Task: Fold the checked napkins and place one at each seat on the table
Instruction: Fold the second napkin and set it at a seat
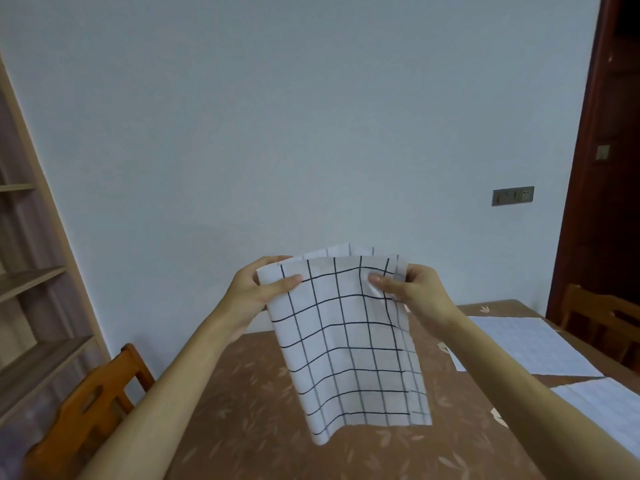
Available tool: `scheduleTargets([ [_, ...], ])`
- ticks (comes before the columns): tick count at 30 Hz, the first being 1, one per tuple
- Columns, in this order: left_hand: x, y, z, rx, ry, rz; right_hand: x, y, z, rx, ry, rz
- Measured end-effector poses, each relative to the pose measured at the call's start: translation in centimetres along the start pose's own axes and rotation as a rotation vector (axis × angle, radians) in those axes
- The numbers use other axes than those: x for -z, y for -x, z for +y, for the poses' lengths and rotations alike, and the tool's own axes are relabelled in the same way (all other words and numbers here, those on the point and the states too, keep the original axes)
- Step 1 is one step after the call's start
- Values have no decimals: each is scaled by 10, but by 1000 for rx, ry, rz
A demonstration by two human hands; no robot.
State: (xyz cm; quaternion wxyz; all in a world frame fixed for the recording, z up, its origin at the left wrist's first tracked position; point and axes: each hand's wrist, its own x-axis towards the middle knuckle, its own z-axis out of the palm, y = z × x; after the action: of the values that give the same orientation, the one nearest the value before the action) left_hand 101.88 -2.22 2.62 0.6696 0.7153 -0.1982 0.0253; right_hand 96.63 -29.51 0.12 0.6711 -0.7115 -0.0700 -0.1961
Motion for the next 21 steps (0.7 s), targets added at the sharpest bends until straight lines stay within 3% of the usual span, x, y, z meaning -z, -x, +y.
scheduleTargets([
  [3,4,3,-7,11,-69,-71,3,-1,1,2,-16,2],
  [11,4,2,-3,-107,-102,134,11,0,-3,-10,60,-30],
  [21,7,2,1,-114,-60,115,10,3,-10,85,165,-1],
])
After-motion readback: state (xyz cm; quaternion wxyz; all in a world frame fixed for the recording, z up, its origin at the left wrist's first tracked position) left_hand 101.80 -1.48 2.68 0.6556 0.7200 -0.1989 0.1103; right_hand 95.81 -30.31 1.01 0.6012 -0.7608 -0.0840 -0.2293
